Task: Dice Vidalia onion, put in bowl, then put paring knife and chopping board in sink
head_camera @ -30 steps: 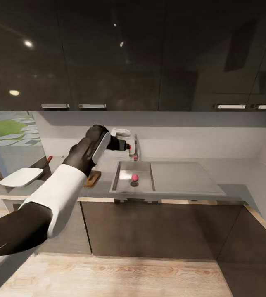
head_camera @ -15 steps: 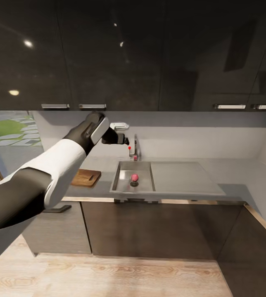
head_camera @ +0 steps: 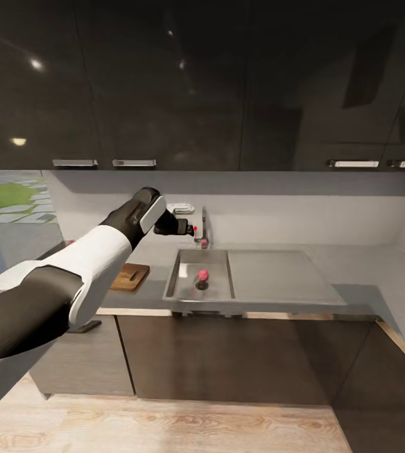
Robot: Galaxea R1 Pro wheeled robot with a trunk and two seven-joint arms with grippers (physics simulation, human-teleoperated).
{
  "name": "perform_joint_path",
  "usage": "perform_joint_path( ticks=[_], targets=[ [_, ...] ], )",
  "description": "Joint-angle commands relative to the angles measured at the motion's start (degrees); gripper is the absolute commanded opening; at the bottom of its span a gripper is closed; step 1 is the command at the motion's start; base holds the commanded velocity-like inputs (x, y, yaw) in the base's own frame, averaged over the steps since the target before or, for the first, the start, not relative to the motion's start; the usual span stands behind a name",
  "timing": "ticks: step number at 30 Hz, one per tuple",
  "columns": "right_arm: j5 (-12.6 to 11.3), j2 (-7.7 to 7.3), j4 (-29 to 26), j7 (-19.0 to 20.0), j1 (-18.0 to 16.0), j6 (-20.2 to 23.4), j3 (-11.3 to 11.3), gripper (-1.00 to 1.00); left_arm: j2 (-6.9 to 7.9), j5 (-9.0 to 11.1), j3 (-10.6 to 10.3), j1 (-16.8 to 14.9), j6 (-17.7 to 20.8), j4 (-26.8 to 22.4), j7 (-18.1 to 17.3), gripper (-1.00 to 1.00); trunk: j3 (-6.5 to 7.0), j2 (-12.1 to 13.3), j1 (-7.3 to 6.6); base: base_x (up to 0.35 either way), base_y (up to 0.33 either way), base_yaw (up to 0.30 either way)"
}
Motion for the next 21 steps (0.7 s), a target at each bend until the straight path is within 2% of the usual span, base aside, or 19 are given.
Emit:
perform_joint_path(
  ticks=[1,21],
  targets=[
    [-0.32,-0.04,-0.10,-0.19,0.01,-0.07,0.24,1.00,0.03,0.59,-0.43,0.11,0.12,-0.01,0.36,1.00,-0.11,-0.12,0.07,0.277,-0.132,0.000],
    [-0.48,-0.10,-0.27,-0.28,0.01,-0.07,0.18,1.00,0.10,0.52,-0.42,7.92,-0.05,0.60,0.36,1.00,-0.11,-0.12,0.07,0.267,-0.189,0.000]
  ],
)
